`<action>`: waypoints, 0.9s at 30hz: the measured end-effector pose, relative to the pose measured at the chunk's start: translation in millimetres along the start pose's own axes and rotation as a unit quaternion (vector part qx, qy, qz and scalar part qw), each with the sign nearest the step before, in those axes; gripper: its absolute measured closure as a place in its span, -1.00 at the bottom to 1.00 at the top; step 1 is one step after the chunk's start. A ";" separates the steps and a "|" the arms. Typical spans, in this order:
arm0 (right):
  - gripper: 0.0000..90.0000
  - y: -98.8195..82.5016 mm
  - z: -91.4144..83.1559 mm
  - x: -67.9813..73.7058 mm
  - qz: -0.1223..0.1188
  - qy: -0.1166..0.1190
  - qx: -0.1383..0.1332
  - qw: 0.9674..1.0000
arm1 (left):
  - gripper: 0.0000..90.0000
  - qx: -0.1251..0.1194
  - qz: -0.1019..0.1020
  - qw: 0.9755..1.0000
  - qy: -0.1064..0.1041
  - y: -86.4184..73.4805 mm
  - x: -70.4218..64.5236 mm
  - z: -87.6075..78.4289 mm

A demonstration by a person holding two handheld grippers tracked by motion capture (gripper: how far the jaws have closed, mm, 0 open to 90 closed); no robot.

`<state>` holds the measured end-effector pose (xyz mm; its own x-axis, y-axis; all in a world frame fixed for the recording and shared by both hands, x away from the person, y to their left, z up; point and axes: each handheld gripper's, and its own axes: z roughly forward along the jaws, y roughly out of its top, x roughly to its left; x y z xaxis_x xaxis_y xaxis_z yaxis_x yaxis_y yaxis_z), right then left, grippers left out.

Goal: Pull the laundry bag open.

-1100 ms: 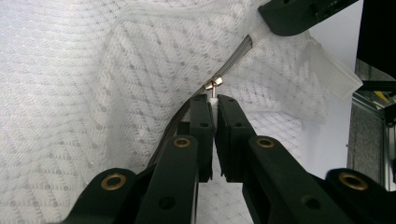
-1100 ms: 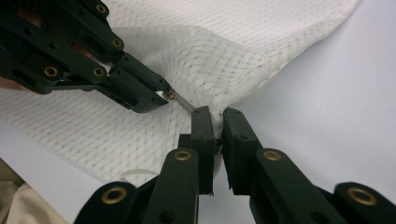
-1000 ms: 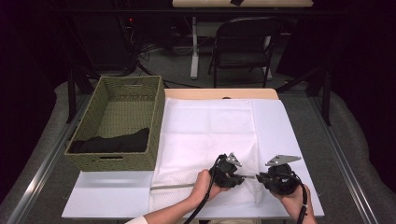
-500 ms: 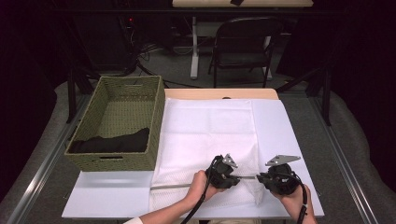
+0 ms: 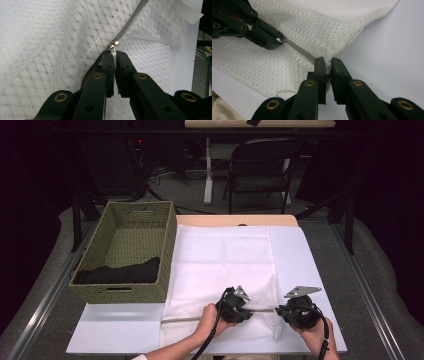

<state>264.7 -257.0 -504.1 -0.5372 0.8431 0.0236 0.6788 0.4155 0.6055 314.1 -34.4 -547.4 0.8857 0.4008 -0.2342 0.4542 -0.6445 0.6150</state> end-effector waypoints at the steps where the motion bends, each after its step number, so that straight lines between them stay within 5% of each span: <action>1: 0.86 -0.2 -0.3 -0.2 0.002 -0.002 0.000 1.000 | 0.90 0.000 -0.002 1.000 0.002 -0.9 0.4 -1.2; 27: 0.86 -0.8 0.6 -1.2 0.005 -0.001 0.006 1.000 | 0.90 0.007 -0.021 1.000 0.010 -24.0 9.1 -18.3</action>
<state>265.1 -258.2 -505.0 -0.5303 0.8474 0.0281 0.6899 0.4120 0.5952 309.5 -3.4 -550.5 0.8638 0.4401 -0.2452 0.4925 -0.6354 0.5947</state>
